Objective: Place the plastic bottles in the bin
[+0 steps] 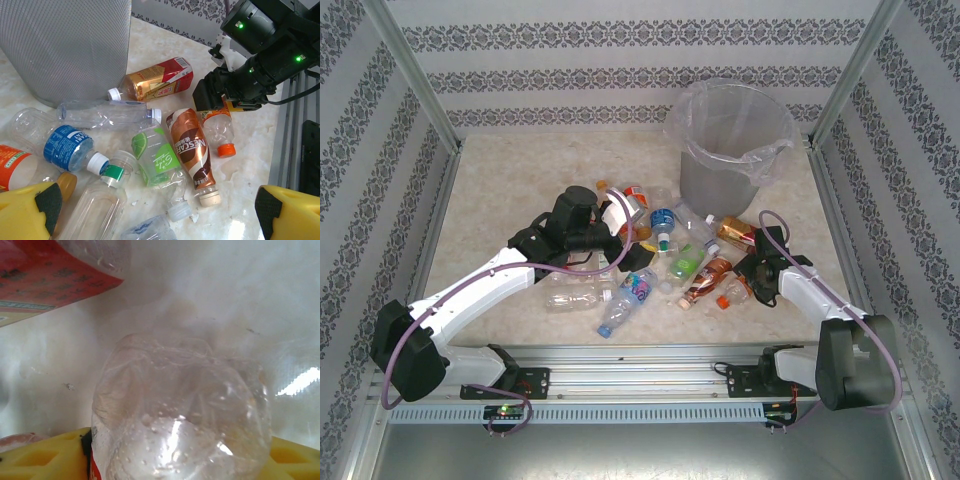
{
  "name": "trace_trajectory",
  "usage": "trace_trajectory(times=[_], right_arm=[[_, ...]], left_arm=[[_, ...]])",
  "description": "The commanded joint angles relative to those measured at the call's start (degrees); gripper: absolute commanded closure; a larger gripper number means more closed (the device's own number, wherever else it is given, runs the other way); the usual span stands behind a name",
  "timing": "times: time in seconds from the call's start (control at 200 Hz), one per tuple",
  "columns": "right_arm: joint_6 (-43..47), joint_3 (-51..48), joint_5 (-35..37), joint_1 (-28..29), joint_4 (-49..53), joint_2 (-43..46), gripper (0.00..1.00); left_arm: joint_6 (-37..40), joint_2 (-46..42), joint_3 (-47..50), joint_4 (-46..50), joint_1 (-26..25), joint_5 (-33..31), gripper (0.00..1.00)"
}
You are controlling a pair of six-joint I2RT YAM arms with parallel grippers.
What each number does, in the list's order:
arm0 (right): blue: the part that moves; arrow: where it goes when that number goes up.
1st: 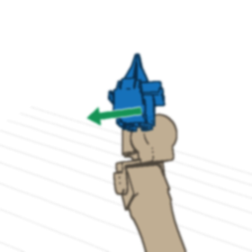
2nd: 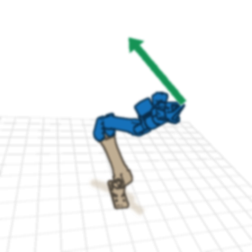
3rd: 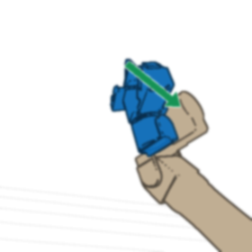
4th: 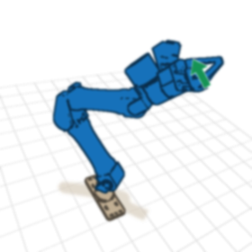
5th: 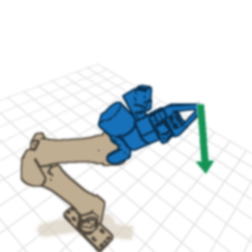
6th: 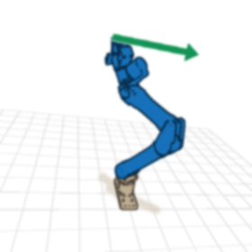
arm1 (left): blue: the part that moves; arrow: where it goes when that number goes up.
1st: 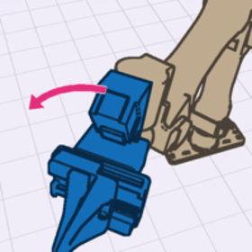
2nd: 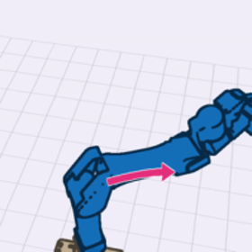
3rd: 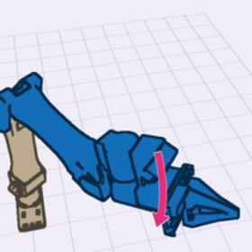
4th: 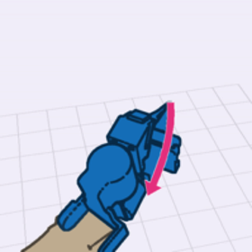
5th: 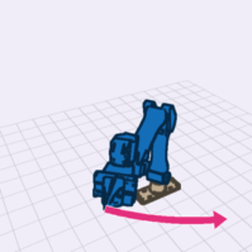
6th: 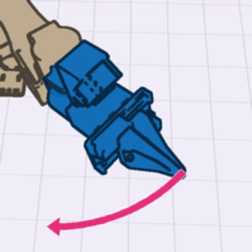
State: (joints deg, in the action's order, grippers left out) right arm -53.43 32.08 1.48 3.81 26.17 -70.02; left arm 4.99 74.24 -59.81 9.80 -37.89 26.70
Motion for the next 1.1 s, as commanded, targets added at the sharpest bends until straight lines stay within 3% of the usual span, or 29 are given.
trace_trajectory(times=[0.0,0.405,0.609,0.844,1.094], right_arm=[[2.7,-0.1,2.2,-1.0,-0.3,1.5,0.39],[12.4,2.6,5.8,-0.9,7.3,18.2,0.49],[18.4,10.8,9.8,3.7,12.1,24.2,0.49],[25.2,22.4,17.2,12.8,13.6,22.5,0.49],[34.4,37.6,21.1,19.1,13.3,15.2,0.49]], left_arm=[[1.0,-1.5,0.2,-1.8,-1.0,0.1,0.00],[-0.7,-2.4,0.3,-3.2,-1.0,1.9,0.00],[-6.1,-5.3,3.2,-10.3,-1.0,3.5,0.00],[-13.6,-11.6,10.8,-24.9,-1.0,3.7,0.00],[-11.3,-13.6,9.0,-21.7,-1.0,2.5,0.00]])
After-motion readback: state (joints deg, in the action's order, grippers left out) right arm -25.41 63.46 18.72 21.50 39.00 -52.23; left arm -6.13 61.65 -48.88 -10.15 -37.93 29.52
